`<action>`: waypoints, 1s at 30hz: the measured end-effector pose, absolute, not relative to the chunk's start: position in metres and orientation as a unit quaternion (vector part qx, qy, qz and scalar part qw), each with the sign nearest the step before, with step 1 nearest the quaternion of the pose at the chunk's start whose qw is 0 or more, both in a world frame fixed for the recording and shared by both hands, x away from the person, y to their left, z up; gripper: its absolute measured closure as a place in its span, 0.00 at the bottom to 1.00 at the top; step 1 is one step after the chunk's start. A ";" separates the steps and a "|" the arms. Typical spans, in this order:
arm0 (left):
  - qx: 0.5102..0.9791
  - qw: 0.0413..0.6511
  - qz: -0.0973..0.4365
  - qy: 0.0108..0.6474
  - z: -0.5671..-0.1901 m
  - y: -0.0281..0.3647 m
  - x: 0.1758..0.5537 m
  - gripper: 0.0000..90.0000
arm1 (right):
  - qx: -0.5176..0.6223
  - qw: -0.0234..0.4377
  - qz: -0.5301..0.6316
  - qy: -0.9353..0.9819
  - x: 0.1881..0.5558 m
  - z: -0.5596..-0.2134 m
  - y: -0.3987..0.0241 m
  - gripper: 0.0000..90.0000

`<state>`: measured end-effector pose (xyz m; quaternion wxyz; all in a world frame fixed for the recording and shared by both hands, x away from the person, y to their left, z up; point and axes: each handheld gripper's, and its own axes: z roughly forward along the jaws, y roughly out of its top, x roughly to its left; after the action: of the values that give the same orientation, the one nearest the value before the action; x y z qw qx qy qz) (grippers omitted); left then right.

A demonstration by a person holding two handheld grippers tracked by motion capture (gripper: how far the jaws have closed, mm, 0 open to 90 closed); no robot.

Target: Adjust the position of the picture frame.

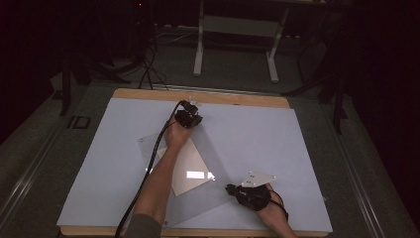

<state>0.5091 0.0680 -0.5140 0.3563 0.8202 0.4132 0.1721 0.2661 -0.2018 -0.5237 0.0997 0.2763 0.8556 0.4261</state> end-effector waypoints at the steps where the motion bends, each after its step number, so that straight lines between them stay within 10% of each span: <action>1: 0.821 0.355 0.171 0.414 -0.513 0.070 0.509 0.94 | 0.283 0.099 0.430 0.851 0.268 -0.522 -0.204 0.93; 30: 0.820 0.324 0.128 0.455 -0.490 0.171 0.492 0.94 | 0.370 0.140 0.422 0.816 0.393 -0.488 -0.229 0.91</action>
<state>0.4919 0.1713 -0.4899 0.3236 0.8199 0.4547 0.1277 0.3932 -0.2295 -0.4885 0.1403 0.3701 0.8157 0.4219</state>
